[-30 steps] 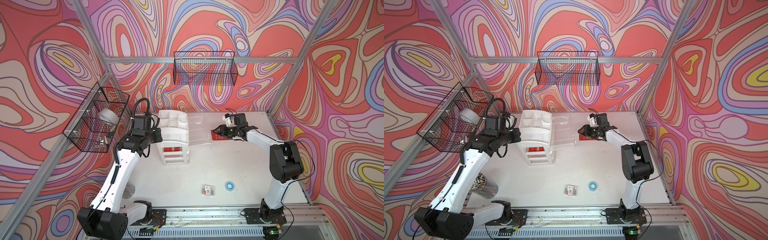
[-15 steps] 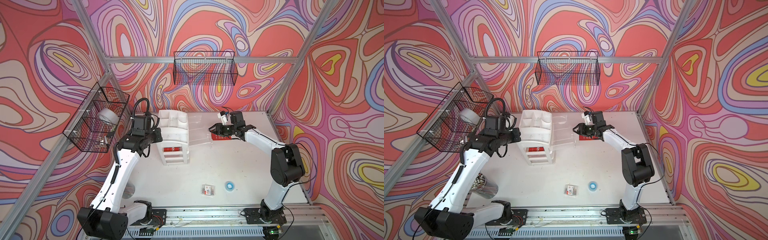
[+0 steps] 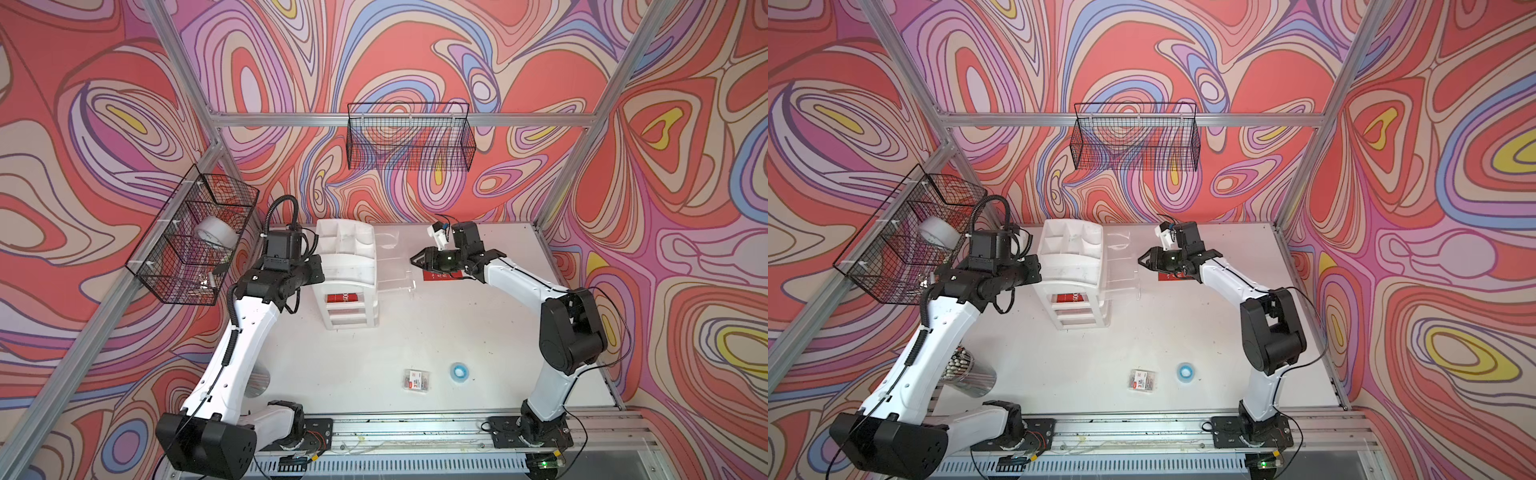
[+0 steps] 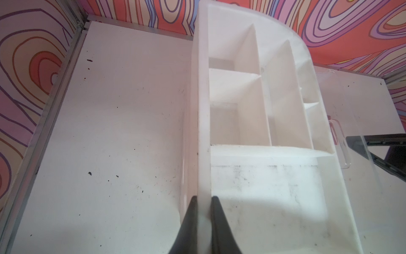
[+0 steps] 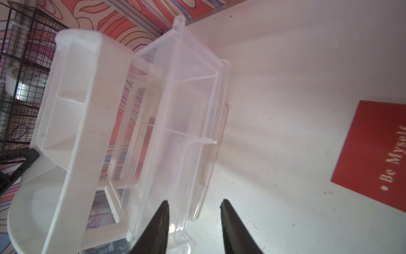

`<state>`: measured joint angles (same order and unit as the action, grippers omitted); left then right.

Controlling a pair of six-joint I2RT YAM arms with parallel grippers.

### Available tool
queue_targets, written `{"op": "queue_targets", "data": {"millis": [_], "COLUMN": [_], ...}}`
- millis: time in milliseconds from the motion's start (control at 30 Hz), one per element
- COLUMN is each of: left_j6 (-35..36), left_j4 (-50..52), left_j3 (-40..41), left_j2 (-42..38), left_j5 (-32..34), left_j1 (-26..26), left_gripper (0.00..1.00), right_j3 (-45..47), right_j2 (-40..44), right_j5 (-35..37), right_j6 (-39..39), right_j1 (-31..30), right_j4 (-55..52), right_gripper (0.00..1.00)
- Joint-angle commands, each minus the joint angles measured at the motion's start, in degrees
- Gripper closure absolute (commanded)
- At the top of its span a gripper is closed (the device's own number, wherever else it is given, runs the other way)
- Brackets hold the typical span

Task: Take the postcards out of the drawer
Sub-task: Close the drawer in the storage box.

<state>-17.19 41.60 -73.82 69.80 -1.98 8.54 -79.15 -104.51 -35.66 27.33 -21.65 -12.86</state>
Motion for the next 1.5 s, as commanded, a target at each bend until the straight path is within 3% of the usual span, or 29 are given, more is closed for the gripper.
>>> {"op": "queue_targets", "data": {"millis": [0,367,1200,1467], "left_j6": [-0.3,-0.3,1.0,2.4], "left_j4": [1.33,1.0,0.36,-1.71], "left_j3": [-0.71,-0.62,-0.01,1.13], "left_j2": [1.3,1.39,0.69,0.35], "left_j5": [-1.06,-1.75,-3.36,-4.03], "left_j1": [0.23,0.2,0.25,0.17], "left_gripper": [0.92,0.92,0.94,0.96], "right_j3": [1.29,2.52,-7.65,-6.79], "right_j2": [1.65,2.23,-8.07,-7.87], "right_j5": [-1.27,-2.33,-4.76,-3.69], "right_j6": [0.38,0.71,3.26,3.87], "right_j1": [-1.02,-2.55,-12.63,-13.12], "right_j4": [0.11,1.25,4.48,5.59], "right_gripper": [0.61,0.61,0.62,0.62]}}
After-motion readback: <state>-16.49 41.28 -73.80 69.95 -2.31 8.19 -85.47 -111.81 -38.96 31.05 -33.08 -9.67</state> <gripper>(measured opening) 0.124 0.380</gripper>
